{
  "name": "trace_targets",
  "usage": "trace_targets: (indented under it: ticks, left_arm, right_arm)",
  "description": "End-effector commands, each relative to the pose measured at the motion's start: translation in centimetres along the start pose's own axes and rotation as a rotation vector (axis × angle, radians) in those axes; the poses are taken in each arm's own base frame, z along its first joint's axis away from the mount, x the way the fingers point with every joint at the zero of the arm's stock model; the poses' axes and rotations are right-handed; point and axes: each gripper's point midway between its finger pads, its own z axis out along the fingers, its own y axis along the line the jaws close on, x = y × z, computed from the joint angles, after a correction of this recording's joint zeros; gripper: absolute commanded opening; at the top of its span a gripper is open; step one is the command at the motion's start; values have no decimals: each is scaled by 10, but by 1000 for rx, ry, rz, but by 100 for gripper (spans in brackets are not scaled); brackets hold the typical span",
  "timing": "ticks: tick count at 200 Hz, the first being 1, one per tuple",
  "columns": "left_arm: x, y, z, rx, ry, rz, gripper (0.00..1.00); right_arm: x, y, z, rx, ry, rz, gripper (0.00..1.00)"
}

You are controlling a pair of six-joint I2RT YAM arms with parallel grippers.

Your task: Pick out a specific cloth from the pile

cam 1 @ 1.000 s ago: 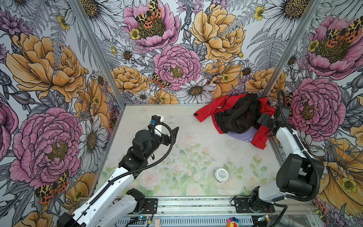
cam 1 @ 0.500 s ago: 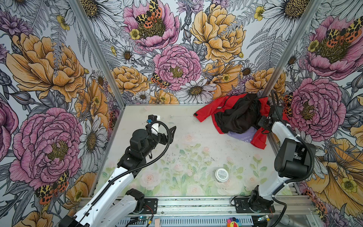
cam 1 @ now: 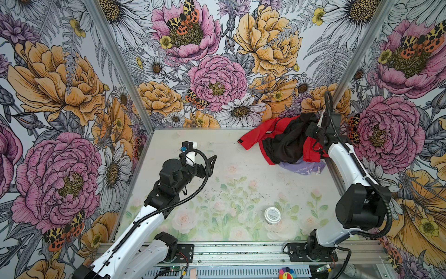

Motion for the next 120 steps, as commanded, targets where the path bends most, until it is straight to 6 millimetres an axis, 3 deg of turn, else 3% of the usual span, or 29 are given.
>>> trace_targets:
  ticks: [1, 20, 28, 60, 72, 120]
  left_arm:
    - [-3, 0, -3, 7, -23, -17, 99]
    - [-3, 1, -3, 4, -22, -17, 99]
    - [-3, 1, -3, 5, -23, -16, 99]
    - [-2, 1, -4, 2, -23, -15, 99]
    - [-2, 1, -3, 0, -23, -14, 99]
    - [0, 1, -2, 2, -16, -16, 99]
  right_arm:
    - [6, 29, 15, -60, 26, -79, 0]
    - [34, 48, 39, -75, 112, -150, 4]
    - [49, 54, 50, -70, 156, -186, 12]
    - [109, 67, 82, -52, 325, -289, 79]
    - [126, 60, 89, -12, 374, -290, 98]
    - [154, 9, 96, 239, 442, -356, 99]
